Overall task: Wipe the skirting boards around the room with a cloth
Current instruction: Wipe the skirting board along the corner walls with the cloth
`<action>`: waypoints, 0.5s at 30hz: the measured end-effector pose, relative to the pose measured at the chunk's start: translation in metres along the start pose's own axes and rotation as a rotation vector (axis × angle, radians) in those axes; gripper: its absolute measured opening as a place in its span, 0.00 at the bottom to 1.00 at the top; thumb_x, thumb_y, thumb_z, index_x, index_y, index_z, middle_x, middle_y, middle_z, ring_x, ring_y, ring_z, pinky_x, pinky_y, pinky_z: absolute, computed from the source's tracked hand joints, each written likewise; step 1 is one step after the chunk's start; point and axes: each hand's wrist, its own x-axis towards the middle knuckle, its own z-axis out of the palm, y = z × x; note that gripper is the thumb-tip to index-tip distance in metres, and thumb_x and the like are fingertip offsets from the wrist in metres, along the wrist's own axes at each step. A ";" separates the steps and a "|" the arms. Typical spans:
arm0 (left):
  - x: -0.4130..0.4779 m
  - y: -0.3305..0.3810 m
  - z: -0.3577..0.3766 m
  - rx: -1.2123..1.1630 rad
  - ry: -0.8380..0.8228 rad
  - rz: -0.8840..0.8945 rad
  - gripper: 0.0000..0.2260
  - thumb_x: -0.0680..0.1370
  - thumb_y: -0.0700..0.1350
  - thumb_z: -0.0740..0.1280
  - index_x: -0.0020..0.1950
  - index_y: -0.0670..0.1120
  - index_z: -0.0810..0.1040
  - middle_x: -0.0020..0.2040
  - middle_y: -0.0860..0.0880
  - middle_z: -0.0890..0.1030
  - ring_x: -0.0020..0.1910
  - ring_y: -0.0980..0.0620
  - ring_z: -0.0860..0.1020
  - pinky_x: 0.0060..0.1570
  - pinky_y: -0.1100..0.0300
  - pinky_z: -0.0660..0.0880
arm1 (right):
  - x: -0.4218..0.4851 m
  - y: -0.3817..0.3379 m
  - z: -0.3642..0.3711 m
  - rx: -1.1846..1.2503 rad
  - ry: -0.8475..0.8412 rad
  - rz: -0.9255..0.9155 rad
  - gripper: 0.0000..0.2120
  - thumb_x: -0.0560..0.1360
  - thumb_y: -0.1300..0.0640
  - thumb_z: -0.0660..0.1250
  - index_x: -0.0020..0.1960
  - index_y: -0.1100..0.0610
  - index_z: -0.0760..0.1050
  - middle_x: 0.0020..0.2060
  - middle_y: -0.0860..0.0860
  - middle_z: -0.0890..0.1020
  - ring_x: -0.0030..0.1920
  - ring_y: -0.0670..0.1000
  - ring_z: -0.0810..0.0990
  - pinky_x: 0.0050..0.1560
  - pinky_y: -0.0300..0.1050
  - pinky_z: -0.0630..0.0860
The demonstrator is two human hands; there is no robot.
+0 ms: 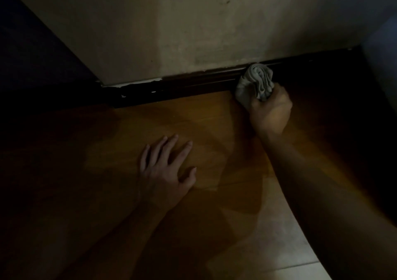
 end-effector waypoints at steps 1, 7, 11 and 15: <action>0.000 0.000 -0.001 -0.002 0.000 -0.002 0.27 0.76 0.61 0.63 0.74 0.59 0.72 0.77 0.50 0.69 0.76 0.46 0.65 0.73 0.37 0.60 | 0.000 0.000 0.000 0.009 0.009 0.008 0.12 0.71 0.55 0.67 0.51 0.60 0.78 0.48 0.58 0.80 0.49 0.58 0.78 0.44 0.41 0.67; 0.000 0.000 0.000 0.012 -0.014 -0.005 0.27 0.76 0.62 0.62 0.75 0.59 0.70 0.77 0.51 0.68 0.77 0.46 0.65 0.74 0.38 0.59 | -0.003 -0.002 0.002 0.001 -0.021 -0.009 0.12 0.71 0.55 0.67 0.51 0.60 0.78 0.48 0.57 0.80 0.49 0.58 0.79 0.44 0.42 0.68; -0.001 -0.001 0.003 0.005 0.001 -0.002 0.27 0.75 0.62 0.62 0.75 0.60 0.70 0.77 0.51 0.67 0.77 0.46 0.64 0.74 0.38 0.59 | -0.010 -0.009 0.006 -0.015 -0.063 -0.054 0.11 0.71 0.56 0.69 0.50 0.60 0.76 0.48 0.57 0.79 0.49 0.58 0.78 0.46 0.48 0.73; -0.001 0.000 0.005 -0.007 0.053 0.001 0.27 0.74 0.60 0.65 0.74 0.59 0.73 0.76 0.50 0.70 0.76 0.46 0.66 0.72 0.37 0.61 | -0.028 -0.034 0.022 0.018 -0.202 -0.192 0.10 0.72 0.56 0.70 0.50 0.59 0.75 0.49 0.57 0.78 0.50 0.60 0.77 0.47 0.55 0.75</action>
